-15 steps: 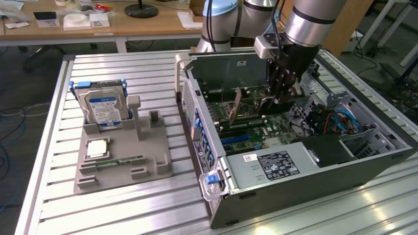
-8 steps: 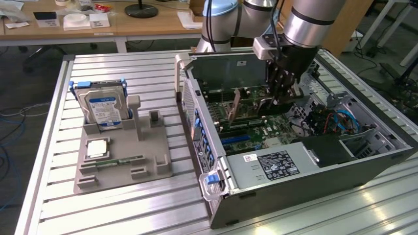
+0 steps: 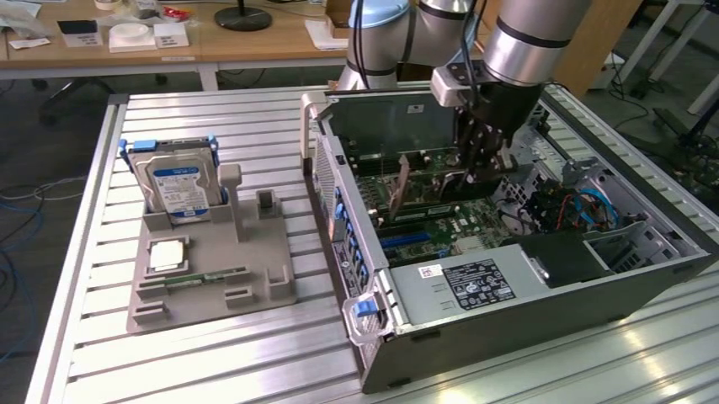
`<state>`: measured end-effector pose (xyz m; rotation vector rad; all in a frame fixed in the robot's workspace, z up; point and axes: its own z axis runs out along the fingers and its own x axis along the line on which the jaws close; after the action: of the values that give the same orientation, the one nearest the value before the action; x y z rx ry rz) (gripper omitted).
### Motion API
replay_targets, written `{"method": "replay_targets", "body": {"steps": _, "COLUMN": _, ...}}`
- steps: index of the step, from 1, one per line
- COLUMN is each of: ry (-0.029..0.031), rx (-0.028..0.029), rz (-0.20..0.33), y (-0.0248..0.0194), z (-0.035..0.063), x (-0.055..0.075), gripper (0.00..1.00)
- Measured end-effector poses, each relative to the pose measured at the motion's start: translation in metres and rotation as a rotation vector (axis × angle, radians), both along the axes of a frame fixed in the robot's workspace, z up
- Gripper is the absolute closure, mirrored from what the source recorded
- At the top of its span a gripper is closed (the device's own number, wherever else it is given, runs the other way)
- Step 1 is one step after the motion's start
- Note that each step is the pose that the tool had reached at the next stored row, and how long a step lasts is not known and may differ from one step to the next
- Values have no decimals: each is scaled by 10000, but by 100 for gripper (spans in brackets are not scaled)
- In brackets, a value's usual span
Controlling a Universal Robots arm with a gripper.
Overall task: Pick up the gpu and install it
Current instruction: 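Insert the gpu into the slot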
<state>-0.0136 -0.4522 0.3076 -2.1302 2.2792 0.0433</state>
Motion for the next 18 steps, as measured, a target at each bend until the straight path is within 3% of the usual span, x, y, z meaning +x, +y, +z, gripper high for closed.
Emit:
{"method": "replay_targets", "body": {"steps": 7, "ry": -1, "rx": 1, "rz": -2, "y": -56, "z": -13, "x": -18, "gripper": 73}}
{"method": "replay_targets", "body": {"steps": 18, "ry": -5, "rx": 1, "rz": -58, "y": -59, "z": -72, "x": -94, "gripper": 73}}
